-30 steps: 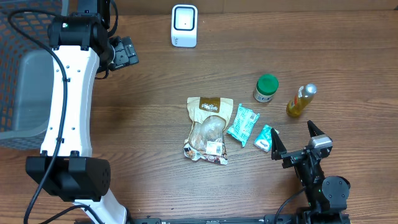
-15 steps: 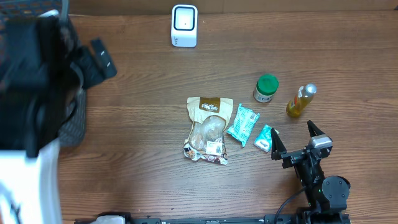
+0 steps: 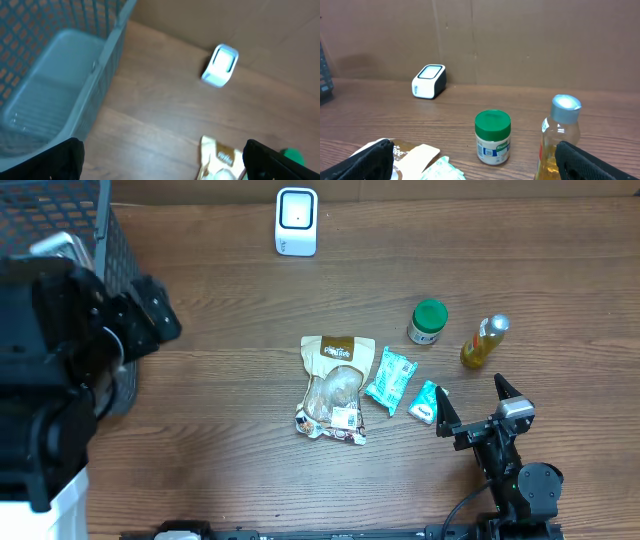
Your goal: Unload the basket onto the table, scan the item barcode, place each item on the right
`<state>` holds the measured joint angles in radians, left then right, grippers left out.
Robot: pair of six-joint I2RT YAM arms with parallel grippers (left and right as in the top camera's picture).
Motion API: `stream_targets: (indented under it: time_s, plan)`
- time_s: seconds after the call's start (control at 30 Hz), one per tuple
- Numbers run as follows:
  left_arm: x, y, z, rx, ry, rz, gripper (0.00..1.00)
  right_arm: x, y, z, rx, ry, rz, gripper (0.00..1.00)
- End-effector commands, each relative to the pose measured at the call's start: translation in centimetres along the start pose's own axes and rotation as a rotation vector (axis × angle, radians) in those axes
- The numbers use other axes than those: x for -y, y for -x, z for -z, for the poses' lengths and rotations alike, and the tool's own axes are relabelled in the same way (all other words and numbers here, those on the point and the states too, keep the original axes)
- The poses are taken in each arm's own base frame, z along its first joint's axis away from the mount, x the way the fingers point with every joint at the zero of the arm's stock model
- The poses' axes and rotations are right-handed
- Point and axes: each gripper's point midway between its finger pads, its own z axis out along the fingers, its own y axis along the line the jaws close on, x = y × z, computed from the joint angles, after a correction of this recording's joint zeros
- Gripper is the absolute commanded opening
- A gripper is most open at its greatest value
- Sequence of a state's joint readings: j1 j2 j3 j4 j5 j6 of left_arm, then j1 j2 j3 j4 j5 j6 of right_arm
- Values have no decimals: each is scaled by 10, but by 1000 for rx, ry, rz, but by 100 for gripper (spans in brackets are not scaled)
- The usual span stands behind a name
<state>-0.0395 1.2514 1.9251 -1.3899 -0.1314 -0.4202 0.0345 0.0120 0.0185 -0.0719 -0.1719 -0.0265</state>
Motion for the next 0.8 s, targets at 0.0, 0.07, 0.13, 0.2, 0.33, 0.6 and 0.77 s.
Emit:
stream_targets:
  time_s: [0.0,0.07,0.13,0.2,0.33,0.6,0.77]
  plan:
    - [-10,-38,-21,-107,38,-14,99,-1,-2,0,4,3,5,100]
    - [-19,-61,-34,-174,69,-24,100,-1,-2,0,4,3,5,100]
    - [-28,-86,-46,-240,99,-34,99,-1,-2,0,4,3,5,100]
    - [-39,-114,-57,-312,132,-45,100,-1,-2,0,4,3,5,100]
    - [-59,-166,-81,-408,176,-58,99,-1,-2,0,4,3,5,100]
    - [-68,-208,-142,-264,114,19,99,-1,-2,0,4,3,6,100]
    - [-54,-207,-173,-92,-21,44,99,-1,-2,0,4,3,5,100]
